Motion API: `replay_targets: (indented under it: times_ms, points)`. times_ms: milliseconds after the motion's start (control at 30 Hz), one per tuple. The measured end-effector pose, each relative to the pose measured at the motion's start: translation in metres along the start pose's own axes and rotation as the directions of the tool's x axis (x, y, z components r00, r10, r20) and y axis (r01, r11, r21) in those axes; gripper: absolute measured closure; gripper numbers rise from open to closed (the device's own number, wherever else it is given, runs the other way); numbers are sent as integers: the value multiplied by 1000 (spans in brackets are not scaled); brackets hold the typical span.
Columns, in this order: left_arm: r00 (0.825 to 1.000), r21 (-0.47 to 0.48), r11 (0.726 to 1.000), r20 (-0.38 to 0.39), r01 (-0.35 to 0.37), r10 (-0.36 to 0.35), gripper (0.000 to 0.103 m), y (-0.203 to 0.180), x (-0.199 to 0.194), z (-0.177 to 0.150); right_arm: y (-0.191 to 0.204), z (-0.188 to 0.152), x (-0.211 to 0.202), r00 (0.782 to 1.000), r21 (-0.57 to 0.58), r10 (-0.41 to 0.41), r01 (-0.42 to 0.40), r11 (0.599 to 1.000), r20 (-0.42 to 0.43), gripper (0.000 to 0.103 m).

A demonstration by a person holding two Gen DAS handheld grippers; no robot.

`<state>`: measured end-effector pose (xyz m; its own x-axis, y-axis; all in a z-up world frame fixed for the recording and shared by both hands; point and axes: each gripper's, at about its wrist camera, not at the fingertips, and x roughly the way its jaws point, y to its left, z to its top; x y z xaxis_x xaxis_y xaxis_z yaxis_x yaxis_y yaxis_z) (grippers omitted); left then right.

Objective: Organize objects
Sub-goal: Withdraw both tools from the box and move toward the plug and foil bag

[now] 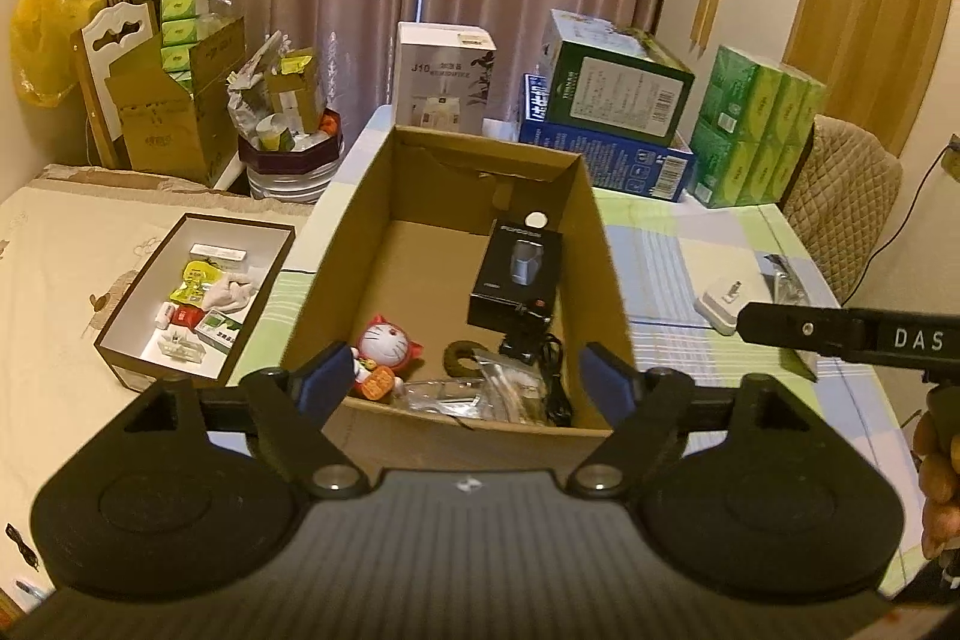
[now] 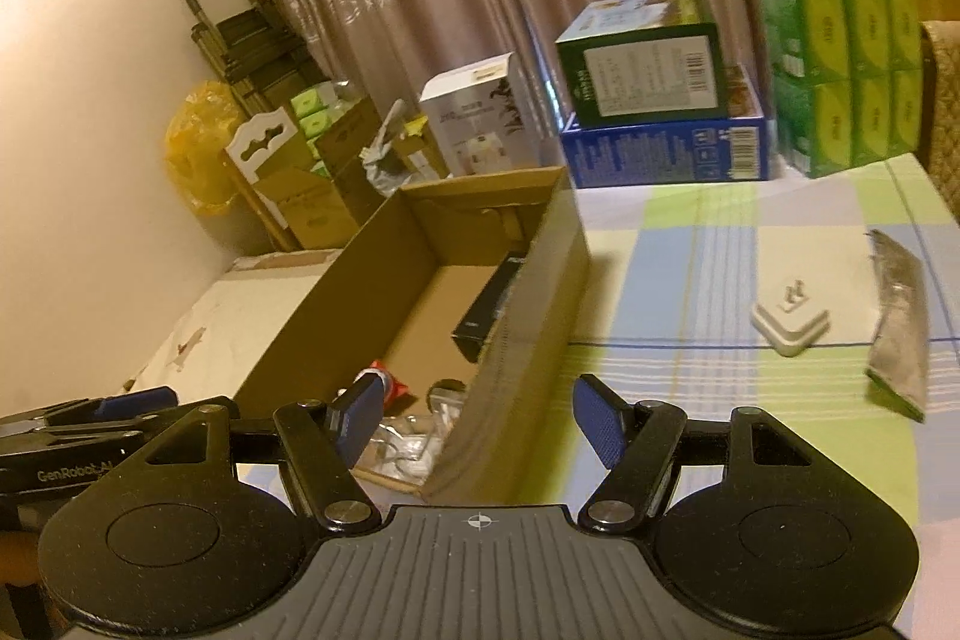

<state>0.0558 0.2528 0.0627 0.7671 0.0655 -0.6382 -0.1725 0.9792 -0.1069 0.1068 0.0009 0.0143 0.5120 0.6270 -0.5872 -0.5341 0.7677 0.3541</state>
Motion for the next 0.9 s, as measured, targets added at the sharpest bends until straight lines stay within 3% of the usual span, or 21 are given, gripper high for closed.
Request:
replay_targets:
  times_ms: [500,900]
  points:
    - [998,39,998,47,45,-47,1,-58,-26,-2,-48,-15,-68,994,75,-90,86,993,61,32]
    - [990,108,987,54,123,-129,1,-123,-23,-3,-119,-35,-117,973,206,-217,197,958,76,31]
